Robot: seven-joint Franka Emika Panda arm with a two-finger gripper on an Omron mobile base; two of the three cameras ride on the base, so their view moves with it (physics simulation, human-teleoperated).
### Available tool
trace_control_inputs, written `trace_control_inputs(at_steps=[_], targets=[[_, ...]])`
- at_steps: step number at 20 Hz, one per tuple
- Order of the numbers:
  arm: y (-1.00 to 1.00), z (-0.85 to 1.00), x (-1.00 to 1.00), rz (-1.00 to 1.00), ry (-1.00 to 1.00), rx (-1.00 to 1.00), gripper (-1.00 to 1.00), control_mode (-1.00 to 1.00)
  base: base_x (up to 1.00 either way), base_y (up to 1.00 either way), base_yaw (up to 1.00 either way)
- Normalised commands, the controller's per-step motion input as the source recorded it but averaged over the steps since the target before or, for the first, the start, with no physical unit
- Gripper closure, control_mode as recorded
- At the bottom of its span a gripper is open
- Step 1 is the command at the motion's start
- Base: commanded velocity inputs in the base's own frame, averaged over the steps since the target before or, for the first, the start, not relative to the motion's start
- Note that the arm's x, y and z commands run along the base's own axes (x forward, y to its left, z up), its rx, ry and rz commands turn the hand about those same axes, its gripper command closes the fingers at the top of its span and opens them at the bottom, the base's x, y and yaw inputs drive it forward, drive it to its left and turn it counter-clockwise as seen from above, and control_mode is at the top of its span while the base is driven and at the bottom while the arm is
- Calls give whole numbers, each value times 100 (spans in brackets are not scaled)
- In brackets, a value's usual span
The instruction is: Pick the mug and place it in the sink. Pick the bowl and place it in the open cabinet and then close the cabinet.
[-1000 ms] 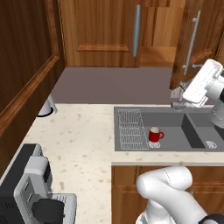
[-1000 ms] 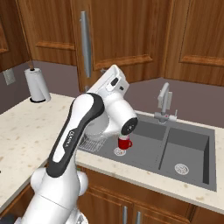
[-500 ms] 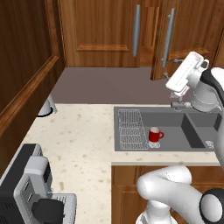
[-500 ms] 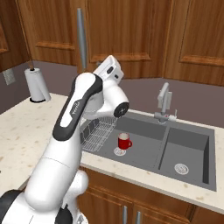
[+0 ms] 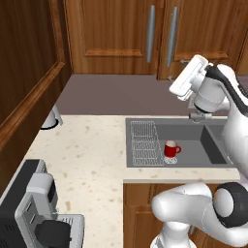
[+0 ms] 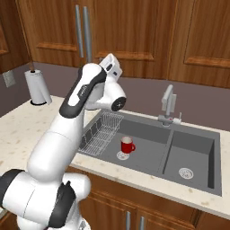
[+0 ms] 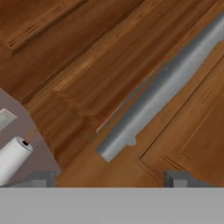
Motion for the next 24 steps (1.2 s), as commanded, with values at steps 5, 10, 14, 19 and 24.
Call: trace_control_inputs(at_steps=[5,10,14,19,24], targets=[[82,0,64,-9,0,0,-100,-100,0,0,0],[48,0,98,-13,1,0,-100,-100,0,0,0],[1,0,100,-16,7,0,-100,-100,0,0,0],[3,-9,100,-17,12,0,-100,-100,0,0,0],[83,-74,100,-26,10,1,-100,-100,0,0,0]])
